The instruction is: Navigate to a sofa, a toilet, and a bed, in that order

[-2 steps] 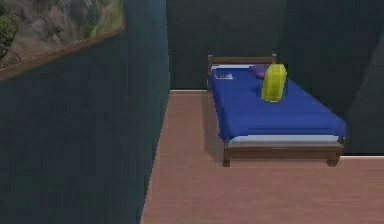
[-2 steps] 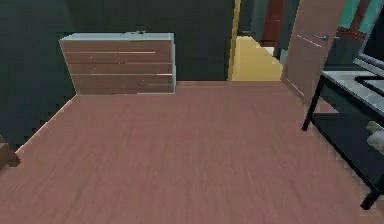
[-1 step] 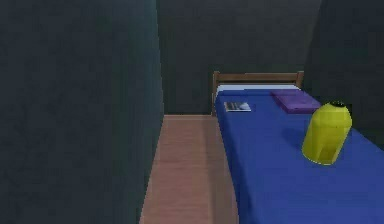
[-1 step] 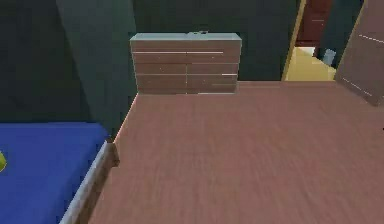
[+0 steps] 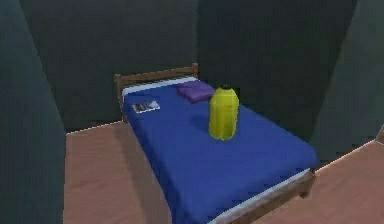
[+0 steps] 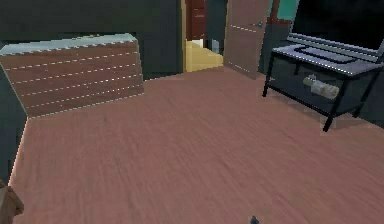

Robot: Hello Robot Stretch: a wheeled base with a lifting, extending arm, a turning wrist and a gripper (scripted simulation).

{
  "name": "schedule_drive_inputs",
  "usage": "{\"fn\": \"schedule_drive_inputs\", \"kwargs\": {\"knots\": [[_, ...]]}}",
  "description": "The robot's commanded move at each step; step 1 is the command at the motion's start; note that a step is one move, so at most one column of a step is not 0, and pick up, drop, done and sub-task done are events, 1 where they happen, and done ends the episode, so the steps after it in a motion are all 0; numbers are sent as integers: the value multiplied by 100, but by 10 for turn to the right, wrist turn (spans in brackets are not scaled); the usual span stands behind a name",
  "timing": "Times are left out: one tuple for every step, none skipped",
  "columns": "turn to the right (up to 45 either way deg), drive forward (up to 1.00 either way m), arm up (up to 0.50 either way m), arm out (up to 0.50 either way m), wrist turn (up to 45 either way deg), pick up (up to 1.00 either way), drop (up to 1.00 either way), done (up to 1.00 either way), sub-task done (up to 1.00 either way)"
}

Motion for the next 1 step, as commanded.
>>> {"fn": "schedule_drive_inputs", "kwargs": {"knots": [[0, 0, 0, 0, 0, 0, 0, 100, 0]]}}
